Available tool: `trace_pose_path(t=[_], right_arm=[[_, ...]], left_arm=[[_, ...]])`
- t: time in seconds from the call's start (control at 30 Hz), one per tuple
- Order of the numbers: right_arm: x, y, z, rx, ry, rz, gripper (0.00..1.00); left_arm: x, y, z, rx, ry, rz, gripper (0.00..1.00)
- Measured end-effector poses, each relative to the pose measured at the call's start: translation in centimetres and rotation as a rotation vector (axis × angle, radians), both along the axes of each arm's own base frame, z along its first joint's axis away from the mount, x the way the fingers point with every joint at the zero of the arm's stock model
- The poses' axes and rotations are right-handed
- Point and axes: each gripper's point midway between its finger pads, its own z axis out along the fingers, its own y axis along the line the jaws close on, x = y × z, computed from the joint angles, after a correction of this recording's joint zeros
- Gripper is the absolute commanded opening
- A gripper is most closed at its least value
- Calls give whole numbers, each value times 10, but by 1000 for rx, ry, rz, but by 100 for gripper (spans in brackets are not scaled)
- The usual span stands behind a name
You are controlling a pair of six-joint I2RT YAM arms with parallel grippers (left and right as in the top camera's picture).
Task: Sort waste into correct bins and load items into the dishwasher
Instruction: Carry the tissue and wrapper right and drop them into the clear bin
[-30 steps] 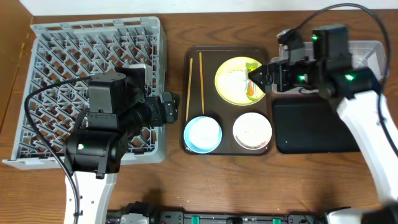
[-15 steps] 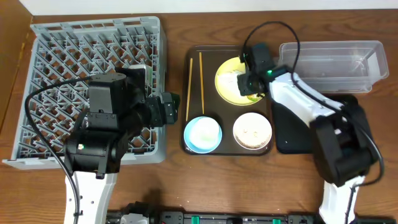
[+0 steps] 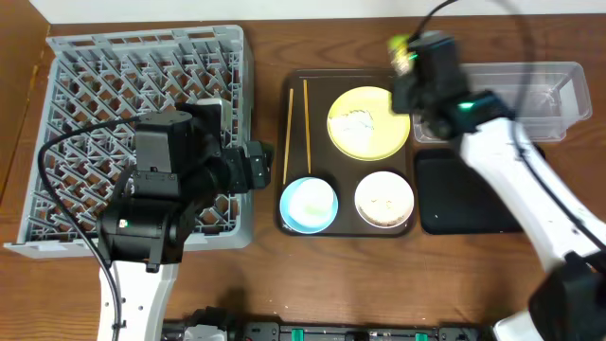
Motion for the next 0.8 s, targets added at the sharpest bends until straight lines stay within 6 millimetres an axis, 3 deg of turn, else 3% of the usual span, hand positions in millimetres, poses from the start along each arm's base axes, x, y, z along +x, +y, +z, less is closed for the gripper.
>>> trace_pose_path(t=[0.07,0.13,0.2,0.23,0.33,0.4,0.47,0.53,0.6,0.63,0.7,0.73,0.8], right_arm=[[11,-39,10,7,-25,-113,1],[23,-82,-12,-7,22,-239,19],[35,-107,-42,0,69,-315,66],[42,-113,-60,6,92,-314,74],[43,-106,-84,37,146,-214,76],[41,-84,-79,100,147,-100,73],[36,-56,-62,152,122,21,70],[23,-13,-40,179,87,177,64],[3,32,-36,157,92,306,64],[-7,54,-43,125,106,353,71],[-17,81,-59,70,121,402,73],[-20,95,-77,28,137,414,72],[-17,103,-117,-46,172,395,71]], left_arm=[[0,0,0,0,0,0,95],[0,0,0,0,0,0,95],[0,0,0,0,0,0,95],[0,0,0,0,-1,0,95],[0,0,0,0,0,0,95],[0,0,0,0,0,0,95],[0,0,0,0,0,0,95],[0,0,0,0,0,0,95],[0,0,0,0,0,0,95],[0,0,0,0,0,0,95],[0,0,0,0,0,0,95],[0,0,0,-1,0,0,95],[0,0,0,0,0,0,95]])
